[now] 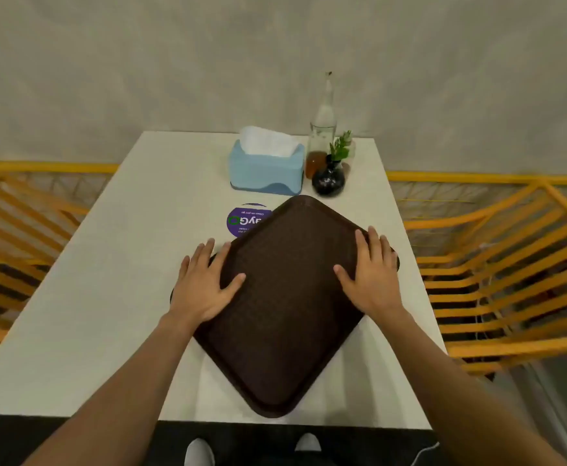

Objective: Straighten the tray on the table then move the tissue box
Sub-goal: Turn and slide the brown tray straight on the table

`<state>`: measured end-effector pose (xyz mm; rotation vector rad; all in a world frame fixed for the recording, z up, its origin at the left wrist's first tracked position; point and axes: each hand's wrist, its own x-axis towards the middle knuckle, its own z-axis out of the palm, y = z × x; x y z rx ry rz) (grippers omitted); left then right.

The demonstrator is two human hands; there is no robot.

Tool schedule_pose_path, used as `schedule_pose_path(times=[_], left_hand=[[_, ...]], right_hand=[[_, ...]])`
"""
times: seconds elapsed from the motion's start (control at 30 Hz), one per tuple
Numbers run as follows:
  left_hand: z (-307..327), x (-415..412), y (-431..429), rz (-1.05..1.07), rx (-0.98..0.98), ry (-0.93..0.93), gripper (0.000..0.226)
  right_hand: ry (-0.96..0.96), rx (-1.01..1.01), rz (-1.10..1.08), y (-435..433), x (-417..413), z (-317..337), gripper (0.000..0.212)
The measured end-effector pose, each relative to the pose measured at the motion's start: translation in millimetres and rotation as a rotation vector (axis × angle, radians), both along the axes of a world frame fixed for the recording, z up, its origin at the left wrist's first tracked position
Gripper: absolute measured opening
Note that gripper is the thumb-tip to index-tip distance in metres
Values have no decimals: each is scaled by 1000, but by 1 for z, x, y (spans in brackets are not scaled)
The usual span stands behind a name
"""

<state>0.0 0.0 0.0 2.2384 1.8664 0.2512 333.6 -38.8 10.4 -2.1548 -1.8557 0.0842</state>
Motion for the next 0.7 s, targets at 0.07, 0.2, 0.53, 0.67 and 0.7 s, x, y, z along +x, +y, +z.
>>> schedule_pose_path(times=[0.07, 0.2, 0.53, 0.67, 0.7], left_hand=[[-4, 0, -2, 33, -39, 36, 82], [-16, -2, -13, 66, -59, 112, 80], [-14, -18, -50, 160, -32, 133, 82], [-15, -34, -71, 204, -25, 155, 86], [-16, -39, -76, 210, -27, 153, 87]], right_hand=[[-43, -99, -86, -3, 5, -8, 84], [-53, -240, -88, -11, 10, -31, 83], [-89, -230, 27, -3, 1, -36, 86], [-91, -229, 96, 9, -14, -33, 86], [-88, -222, 108, 11, -19, -32, 85]])
